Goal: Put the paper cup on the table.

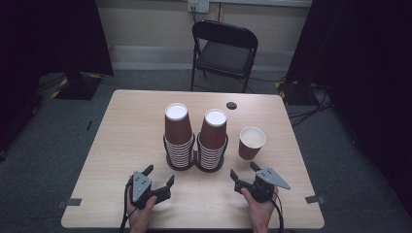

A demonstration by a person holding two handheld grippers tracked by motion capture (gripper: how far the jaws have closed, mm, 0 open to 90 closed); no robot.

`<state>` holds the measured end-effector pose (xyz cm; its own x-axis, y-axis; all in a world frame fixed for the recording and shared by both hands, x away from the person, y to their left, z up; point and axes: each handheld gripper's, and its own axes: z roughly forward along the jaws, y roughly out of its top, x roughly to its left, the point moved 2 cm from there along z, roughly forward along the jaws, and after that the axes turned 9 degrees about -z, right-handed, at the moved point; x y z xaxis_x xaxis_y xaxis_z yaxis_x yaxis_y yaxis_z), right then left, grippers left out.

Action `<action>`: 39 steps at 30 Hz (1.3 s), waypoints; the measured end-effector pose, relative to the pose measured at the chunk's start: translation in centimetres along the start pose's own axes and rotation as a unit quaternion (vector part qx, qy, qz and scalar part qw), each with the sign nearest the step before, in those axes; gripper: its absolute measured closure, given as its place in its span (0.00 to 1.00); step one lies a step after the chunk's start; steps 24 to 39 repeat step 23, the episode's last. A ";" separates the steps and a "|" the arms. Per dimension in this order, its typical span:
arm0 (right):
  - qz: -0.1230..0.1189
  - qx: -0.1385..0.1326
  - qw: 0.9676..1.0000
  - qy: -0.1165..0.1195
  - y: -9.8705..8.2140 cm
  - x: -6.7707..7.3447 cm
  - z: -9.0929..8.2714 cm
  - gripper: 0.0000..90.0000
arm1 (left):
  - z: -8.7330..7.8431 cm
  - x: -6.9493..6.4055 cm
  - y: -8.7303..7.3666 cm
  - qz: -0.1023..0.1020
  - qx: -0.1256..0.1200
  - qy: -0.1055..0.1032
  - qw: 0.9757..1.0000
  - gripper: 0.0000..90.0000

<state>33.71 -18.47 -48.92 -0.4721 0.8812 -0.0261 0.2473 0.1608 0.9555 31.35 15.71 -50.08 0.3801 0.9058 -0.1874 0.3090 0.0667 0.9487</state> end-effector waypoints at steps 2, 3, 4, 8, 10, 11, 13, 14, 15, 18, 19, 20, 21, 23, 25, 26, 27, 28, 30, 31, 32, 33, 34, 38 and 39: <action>-0.005 -0.002 1.000 0.005 -0.2 0.7 0.0 0.20 | -0.1 -0.2 0.0 0.010 0.002 0.002 1.000 0.18; -0.004 -0.006 1.000 0.011 -0.3 1.4 0.0 0.20 | -0.1 -0.2 -0.1 0.014 0.002 0.006 1.000 0.18; -0.007 -0.010 1.000 0.013 -0.3 1.8 0.0 0.20 | -0.2 -0.2 -0.1 0.013 0.001 0.004 1.000 0.18; -0.013 -0.014 0.999 0.027 -0.3 2.7 0.1 0.17 | -0.3 0.0 -0.1 0.003 0.001 0.005 1.000 0.18; -0.031 -0.013 0.999 0.033 -0.5 3.6 0.4 0.17 | -0.3 0.0 -0.1 -0.001 0.003 0.005 1.000 0.18; -0.035 -0.013 0.999 0.032 -0.6 3.8 0.4 0.17 | -0.2 0.0 -0.1 -0.001 0.008 0.008 1.000 0.18; -0.039 -0.018 0.999 0.029 -0.8 4.0 0.5 0.17 | -0.3 0.1 -0.1 -0.005 0.007 0.010 1.000 0.18; -0.039 -0.018 0.999 0.029 -0.8 4.0 0.5 0.17 | -0.3 0.1 -0.1 -0.005 0.007 0.010 1.000 0.18; -0.037 -0.020 0.999 0.031 -0.8 4.1 0.5 0.17 | -0.3 0.1 -0.1 -0.006 0.007 0.008 1.000 0.18; -0.034 -0.028 0.999 0.032 -0.9 4.0 0.4 0.17 | -0.3 0.2 -0.1 -0.013 0.005 0.004 1.000 0.18; -0.029 -0.030 0.999 0.031 -0.9 3.9 0.4 0.15 | -0.4 0.3 -0.1 -0.016 0.003 0.002 1.000 0.18; -0.025 -0.037 0.999 0.029 -0.9 3.8 0.3 0.15 | -0.4 0.4 -0.1 -0.019 0.001 0.003 1.000 0.18; -0.026 -0.040 0.998 0.029 -0.9 3.8 0.2 0.15 | -0.5 0.4 -0.1 -0.019 -0.001 0.003 1.000 0.18; -0.029 -0.038 0.998 0.031 -0.9 3.9 0.3 0.15 | -0.5 0.4 -0.1 -0.019 0.000 0.002 1.000 0.18; -0.029 -0.038 0.998 0.031 -0.9 3.9 0.3 0.15 | -0.5 0.4 -0.1 -0.019 0.000 0.002 1.000 0.18; -0.029 -0.038 0.998 0.031 -0.9 3.9 0.3 0.15 | -0.5 0.4 -0.1 -0.019 0.000 0.002 1.000 0.18; -0.029 -0.038 0.998 0.031 -0.9 3.9 0.3 0.15 | -0.5 0.4 -0.1 -0.019 0.000 0.002 1.000 0.18; -0.029 -0.038 0.998 0.031 -0.9 3.9 0.3 0.15 | -0.5 0.4 -0.1 -0.019 0.000 0.002 1.000 0.18; -0.029 -0.038 0.998 0.031 -0.9 3.9 0.3 0.15 | -0.5 0.4 -0.1 -0.019 0.000 0.002 1.000 0.18; -0.029 -0.038 0.998 0.031 -0.9 3.9 0.3 0.15 | -0.5 0.4 -0.1 -0.019 0.000 0.002 1.000 0.18; -0.029 -0.038 0.998 0.031 -0.9 3.9 0.3 0.15 | -0.5 0.4 -0.1 -0.019 0.000 0.002 1.000 0.18; -0.029 -0.038 0.998 0.031 -0.9 3.9 0.3 0.15 | -0.5 0.4 -0.1 -0.019 0.000 0.002 1.000 0.18; -0.029 -0.038 0.998 0.031 -0.9 3.9 0.3 0.15 | -0.5 0.4 -0.1 -0.019 0.000 0.002 1.000 0.18; -0.029 -0.038 0.998 0.031 -0.9 3.9 0.3 0.15 | -0.5 0.4 -0.1 -0.019 0.000 0.002 1.000 0.18; -0.029 -0.038 0.998 0.031 -0.9 3.9 0.3 0.15 | -0.5 0.4 -0.1 -0.019 0.000 0.002 1.000 0.18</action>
